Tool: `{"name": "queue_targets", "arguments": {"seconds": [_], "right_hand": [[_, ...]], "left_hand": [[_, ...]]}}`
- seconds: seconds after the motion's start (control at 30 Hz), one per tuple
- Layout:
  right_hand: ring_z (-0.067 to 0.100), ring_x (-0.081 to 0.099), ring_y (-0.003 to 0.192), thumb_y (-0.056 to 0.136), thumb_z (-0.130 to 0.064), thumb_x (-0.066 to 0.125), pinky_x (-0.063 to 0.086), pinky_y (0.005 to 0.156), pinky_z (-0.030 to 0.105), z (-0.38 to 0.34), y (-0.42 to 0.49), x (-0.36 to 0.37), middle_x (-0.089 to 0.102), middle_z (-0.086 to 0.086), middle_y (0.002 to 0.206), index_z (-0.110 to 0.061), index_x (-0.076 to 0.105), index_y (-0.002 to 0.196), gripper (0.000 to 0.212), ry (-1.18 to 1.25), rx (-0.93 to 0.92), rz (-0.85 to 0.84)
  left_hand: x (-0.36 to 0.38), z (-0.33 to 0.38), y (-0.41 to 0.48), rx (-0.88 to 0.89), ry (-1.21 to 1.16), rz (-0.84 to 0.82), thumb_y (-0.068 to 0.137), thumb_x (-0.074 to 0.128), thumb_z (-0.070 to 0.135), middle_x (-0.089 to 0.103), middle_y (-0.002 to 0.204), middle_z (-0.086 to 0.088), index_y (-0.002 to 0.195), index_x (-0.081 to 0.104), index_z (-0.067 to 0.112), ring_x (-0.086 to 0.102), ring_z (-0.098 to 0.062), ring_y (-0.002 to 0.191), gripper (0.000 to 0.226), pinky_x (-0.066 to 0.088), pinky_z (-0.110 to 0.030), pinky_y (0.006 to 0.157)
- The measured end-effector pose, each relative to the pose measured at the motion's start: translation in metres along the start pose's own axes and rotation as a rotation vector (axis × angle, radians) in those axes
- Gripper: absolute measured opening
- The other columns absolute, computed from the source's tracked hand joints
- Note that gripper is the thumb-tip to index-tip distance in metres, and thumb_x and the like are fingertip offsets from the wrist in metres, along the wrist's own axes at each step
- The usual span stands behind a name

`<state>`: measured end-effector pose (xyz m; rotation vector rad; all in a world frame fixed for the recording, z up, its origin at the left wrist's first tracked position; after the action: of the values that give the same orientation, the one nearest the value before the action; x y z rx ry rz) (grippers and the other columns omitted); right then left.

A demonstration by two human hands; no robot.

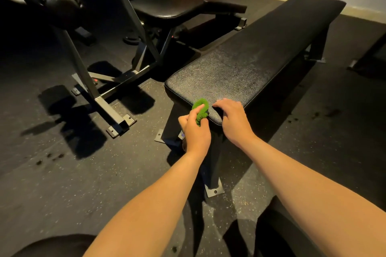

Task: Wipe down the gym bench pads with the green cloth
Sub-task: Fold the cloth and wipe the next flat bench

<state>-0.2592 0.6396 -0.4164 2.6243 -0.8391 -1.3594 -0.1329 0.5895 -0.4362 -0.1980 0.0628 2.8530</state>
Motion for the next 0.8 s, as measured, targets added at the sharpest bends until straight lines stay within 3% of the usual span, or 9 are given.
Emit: {"name": "queue_targets", "arguments": {"seconds": [0.1,0.17,0.23,0.37,0.47,0.6,0.8], "right_hand": [[0.013,0.031,0.145,0.087,0.014,0.04,0.0,0.123,0.045,-0.001,-0.012,0.001,0.052,-0.005,0.145,-0.023,0.061,0.133,0.063,0.045,0.094,0.0],[0.013,0.032,0.145,0.087,0.016,0.04,-0.001,0.124,0.041,-0.002,-0.019,-0.003,0.052,-0.001,0.146,-0.021,0.061,0.133,0.063,0.13,0.097,0.027],[0.013,0.036,0.142,0.087,0.015,0.04,0.0,0.123,0.033,0.0,-0.023,-0.008,0.056,0.0,0.141,-0.019,0.06,0.134,0.061,0.217,0.136,0.052],[0.004,0.052,0.126,0.094,0.003,0.045,0.027,0.121,0.044,0.008,-0.027,-0.01,0.059,-0.024,0.117,-0.031,0.05,0.142,0.059,0.454,0.234,0.052],[-0.001,0.052,0.123,0.096,0.005,0.043,0.035,0.116,0.037,0.01,-0.027,-0.012,0.062,-0.008,0.128,-0.03,0.049,0.143,0.059,0.498,0.267,0.025],[0.013,0.045,0.134,0.096,0.004,0.039,0.032,0.117,0.046,0.006,-0.029,-0.014,0.064,-0.018,0.122,-0.032,0.048,0.141,0.059,0.427,0.254,0.044],[0.004,0.056,0.121,0.094,-0.004,0.041,0.047,0.105,0.04,0.007,-0.028,-0.015,0.064,-0.008,0.122,-0.038,0.056,0.129,0.05,0.543,0.33,0.042]], "left_hand": [[0.006,0.001,-0.009,0.014,0.04,-0.025,0.095,0.054,0.002,0.037,0.109,0.008,0.11,0.063,0.041,0.056,-0.015,0.102,0.043,0.043,-0.013,0.09],[0.01,0.002,-0.017,0.015,0.065,-0.053,0.095,0.055,0.003,0.037,0.107,0.008,0.113,0.064,0.039,0.055,-0.017,0.101,0.041,0.046,-0.022,0.095],[0.014,0.005,-0.028,0.032,0.097,-0.105,0.095,0.055,0.002,0.036,0.106,0.009,0.121,0.066,0.032,0.053,-0.013,0.1,0.041,0.044,-0.014,0.092],[0.018,0.007,-0.047,0.093,0.203,-0.266,0.094,0.056,0.001,0.035,0.104,0.009,0.136,0.059,0.025,0.051,-0.012,0.096,0.049,0.042,-0.007,0.084],[0.016,0.009,-0.046,0.119,0.282,-0.348,0.094,0.057,0.003,0.035,0.105,0.01,0.144,0.051,0.027,0.051,-0.004,0.091,0.056,0.041,-0.006,0.081],[0.01,0.014,-0.043,0.102,0.268,-0.203,0.094,0.056,0.004,0.037,0.109,0.009,0.146,0.045,0.027,0.053,0.001,0.092,0.059,0.039,-0.004,0.08],[0.031,0.018,-0.058,0.071,0.291,-0.179,0.097,0.056,0.004,0.037,0.108,0.004,0.142,0.049,0.02,0.053,-0.006,0.093,0.049,0.041,-0.009,0.078]]}}
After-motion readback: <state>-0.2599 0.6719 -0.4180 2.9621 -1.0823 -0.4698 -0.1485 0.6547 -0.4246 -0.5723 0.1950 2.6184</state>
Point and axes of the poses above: each hand's wrist, its own y-axis towards the middle knuckle, its own x-axis out of the palm, z = x × y, the point moved 5 cm from there along y, towards the middle knuckle
